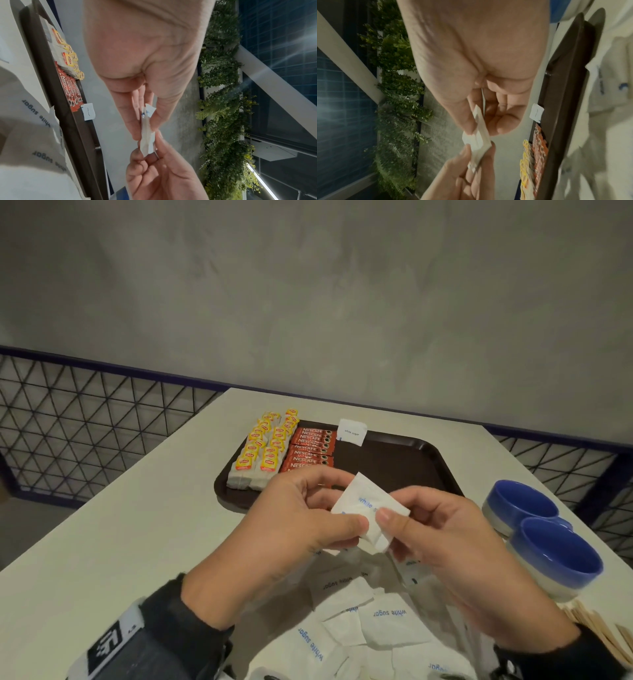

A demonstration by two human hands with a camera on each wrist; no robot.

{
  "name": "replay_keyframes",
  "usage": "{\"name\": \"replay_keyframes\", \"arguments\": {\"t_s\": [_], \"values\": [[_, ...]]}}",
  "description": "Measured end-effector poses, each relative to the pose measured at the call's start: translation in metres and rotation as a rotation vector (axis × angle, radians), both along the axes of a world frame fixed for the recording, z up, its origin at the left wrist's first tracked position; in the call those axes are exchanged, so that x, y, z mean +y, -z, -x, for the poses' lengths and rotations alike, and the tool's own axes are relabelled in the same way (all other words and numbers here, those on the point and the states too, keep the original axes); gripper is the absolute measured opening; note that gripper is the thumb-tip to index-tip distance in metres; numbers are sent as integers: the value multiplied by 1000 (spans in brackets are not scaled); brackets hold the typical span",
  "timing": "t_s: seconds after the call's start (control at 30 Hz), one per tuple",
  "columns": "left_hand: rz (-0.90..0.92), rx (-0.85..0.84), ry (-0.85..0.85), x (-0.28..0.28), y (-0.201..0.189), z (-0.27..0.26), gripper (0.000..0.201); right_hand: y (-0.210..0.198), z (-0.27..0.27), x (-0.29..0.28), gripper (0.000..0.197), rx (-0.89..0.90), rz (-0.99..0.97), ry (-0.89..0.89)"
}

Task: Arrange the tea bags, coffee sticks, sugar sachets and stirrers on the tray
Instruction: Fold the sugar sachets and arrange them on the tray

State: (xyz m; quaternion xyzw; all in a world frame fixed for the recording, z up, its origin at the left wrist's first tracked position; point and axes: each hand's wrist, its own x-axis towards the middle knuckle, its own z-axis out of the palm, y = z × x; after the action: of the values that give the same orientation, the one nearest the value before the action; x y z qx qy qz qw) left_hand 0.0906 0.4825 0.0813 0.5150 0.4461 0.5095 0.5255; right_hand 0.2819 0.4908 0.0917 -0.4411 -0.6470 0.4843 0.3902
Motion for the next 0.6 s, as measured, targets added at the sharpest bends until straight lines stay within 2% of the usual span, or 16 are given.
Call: {"name": "replay_keyframes", "arguments": {"t_s": [0.13, 0.27, 0.4, 0.6], "values": [[35, -41, -169, 8, 2, 2, 36, -35, -2, 40, 4, -382, -75, -152], [-3, -55, -304, 15, 2, 10, 29, -58, -4, 133, 7, -616, -148, -64], [-1, -175, -297, 15, -6, 18, 15, -51, 3, 225, 7, -720, -153, 44], [41, -329, -376, 24, -5, 30, 23, -11, 16, 292, 6, -751, -141, 158]]}}
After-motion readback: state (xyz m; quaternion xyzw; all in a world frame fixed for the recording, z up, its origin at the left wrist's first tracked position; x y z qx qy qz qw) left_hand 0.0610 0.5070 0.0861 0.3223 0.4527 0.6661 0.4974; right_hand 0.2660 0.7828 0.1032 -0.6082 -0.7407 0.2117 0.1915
